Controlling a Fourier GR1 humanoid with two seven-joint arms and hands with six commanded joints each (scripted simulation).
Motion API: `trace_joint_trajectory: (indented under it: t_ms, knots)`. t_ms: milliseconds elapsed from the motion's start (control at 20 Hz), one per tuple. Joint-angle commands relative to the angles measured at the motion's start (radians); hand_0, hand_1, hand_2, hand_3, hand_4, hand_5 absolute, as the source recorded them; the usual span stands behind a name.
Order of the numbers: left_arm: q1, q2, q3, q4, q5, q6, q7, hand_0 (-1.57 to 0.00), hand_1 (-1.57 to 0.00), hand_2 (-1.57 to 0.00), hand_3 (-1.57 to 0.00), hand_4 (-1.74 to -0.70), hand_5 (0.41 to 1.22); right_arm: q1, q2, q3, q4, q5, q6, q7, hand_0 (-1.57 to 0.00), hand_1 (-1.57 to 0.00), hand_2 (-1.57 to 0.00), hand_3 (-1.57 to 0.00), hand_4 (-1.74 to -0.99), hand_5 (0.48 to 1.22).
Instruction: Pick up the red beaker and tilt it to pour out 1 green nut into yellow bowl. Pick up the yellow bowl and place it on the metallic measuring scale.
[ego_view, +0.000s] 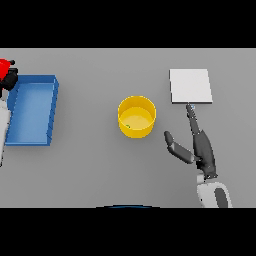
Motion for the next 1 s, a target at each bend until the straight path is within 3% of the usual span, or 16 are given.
trace_joint_trajectory:
  t_ms: [0,200,350,400,550,650,700,800,950]
  knots:
    - [0.011,-0.01,0.0,-0.014,-0.002,0.012,0.006,-1.57,-1.57,-1.57,-1.51,-1.74,1.221,0.0,0.008,0.008,0.001,0.003,0.001,-0.006,0.0,0.0,0.0,0.0,-1.004,0.648]
    - [0.076,-0.039,0.004,-0.082,0.019,0.022,0.048,-1.57,-1.57,-1.57,-1.55,-1.74,1.123,0.002,0.001,0.002,-0.006,-0.007,0.006,-0.016,0.0,0.0,0.0,0.0,-1.01,0.65]
    - [0.115,-0.035,-0.018,-0.104,-0.011,0.024,0.04,-1.57,-1.57,-1.57,-1.56,-1.71,0.991,0.009,-0.001,0.001,-0.006,0.0,0.0,-0.006,0.0,0.0,0.0,0.0,-1.017,0.638]
    - [0.132,-0.031,-0.026,-0.124,-0.018,0.018,0.045,-1.57,-1.57,-1.57,-1.56,-1.65,0.941,0.006,-0.003,0.0,-0.011,0.002,-0.002,-0.007,0.0,0.0,0.0,0.0,-1.021,0.636]
    - [0.169,-0.019,-0.032,-0.168,-0.023,-0.002,0.062,-1.57,-1.54,-1.5,-1.47,-1.28,0.81,0.011,-0.003,-0.004,-0.013,-0.003,-0.004,-0.014,0.0,0.0,0.0,0.0,-1.012,0.634]
    - [0.19,-0.011,-0.035,-0.193,-0.009,-0.029,0.05,-1.39,-1.22,-1.21,-1.14,-1.07,0.749,0.001,-0.001,-0.009,0.006,-0.013,-0.002,-0.02,0.0,0.0,0.0,0.0,-1.007,0.635]
    - [0.189,-0.012,-0.039,-0.19,-0.012,-0.032,0.063,-1.21,-1.0,-1.02,-0.95,-1.0,0.72,0.009,0.0,-0.005,-0.002,-0.014,0.002,-0.031,0.0,0.0,0.0,0.0,-1.004,0.636]
    - [0.193,-0.009,-0.05,-0.185,-0.007,-0.06,0.06,-0.77,-0.64,-0.65,-0.61,-0.92,0.677,0.009,0.003,-0.003,-0.013,-0.014,0.003,-0.017,0.0,0.0,0.0,0.0,-1.005,0.634]
    - [0.191,0.01,-0.076,-0.167,-0.027,-0.098,0.038,-0.39,-0.33,-0.33,-0.31,-0.84,0.657,0.021,-0.001,0.002,-0.025,-0.005,0.001,-0.023,0.0,0.0,0.0,0.0,-1.011,0.639]
